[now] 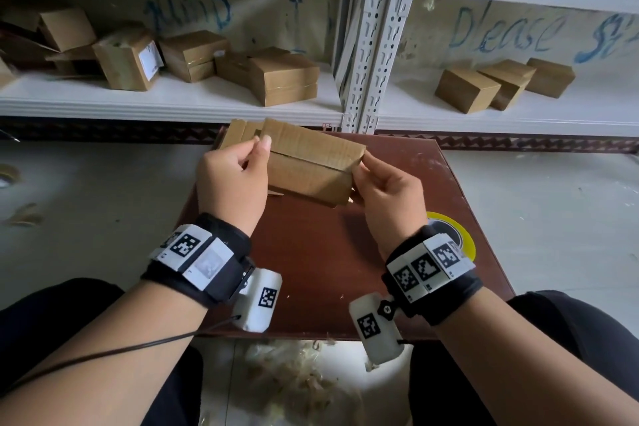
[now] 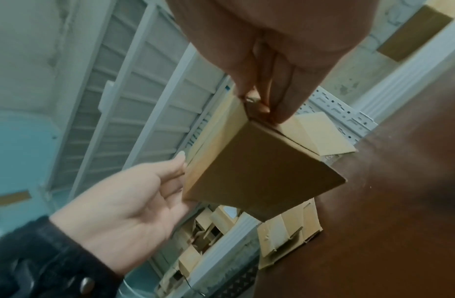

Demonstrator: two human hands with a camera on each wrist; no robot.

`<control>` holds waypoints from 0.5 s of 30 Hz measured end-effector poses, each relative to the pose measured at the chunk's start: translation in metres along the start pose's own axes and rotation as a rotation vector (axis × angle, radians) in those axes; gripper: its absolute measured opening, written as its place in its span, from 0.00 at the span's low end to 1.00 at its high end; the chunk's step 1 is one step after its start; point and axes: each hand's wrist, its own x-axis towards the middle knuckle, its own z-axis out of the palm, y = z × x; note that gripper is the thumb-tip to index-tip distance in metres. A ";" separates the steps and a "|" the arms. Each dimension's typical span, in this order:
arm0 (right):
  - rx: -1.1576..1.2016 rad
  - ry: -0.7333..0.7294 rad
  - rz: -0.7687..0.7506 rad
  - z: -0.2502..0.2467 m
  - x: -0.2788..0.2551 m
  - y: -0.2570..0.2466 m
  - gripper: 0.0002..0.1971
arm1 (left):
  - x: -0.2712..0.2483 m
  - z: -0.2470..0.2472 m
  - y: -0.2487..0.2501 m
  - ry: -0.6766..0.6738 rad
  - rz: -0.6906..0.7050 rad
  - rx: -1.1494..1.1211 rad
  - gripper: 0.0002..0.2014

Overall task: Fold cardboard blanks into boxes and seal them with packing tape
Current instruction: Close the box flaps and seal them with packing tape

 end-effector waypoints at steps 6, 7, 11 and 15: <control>0.260 0.039 0.197 0.000 -0.007 -0.003 0.18 | 0.007 -0.007 0.002 -0.039 -0.072 -0.016 0.21; 0.286 0.040 0.217 0.000 -0.008 -0.003 0.18 | 0.009 -0.009 0.003 -0.029 -0.112 -0.056 0.19; 0.361 0.071 0.242 0.002 -0.008 -0.002 0.18 | 0.016 -0.013 0.011 -0.011 -0.280 -0.300 0.15; 0.380 0.087 0.216 0.006 -0.009 -0.005 0.17 | 0.018 -0.016 0.011 -0.039 -0.151 -0.247 0.07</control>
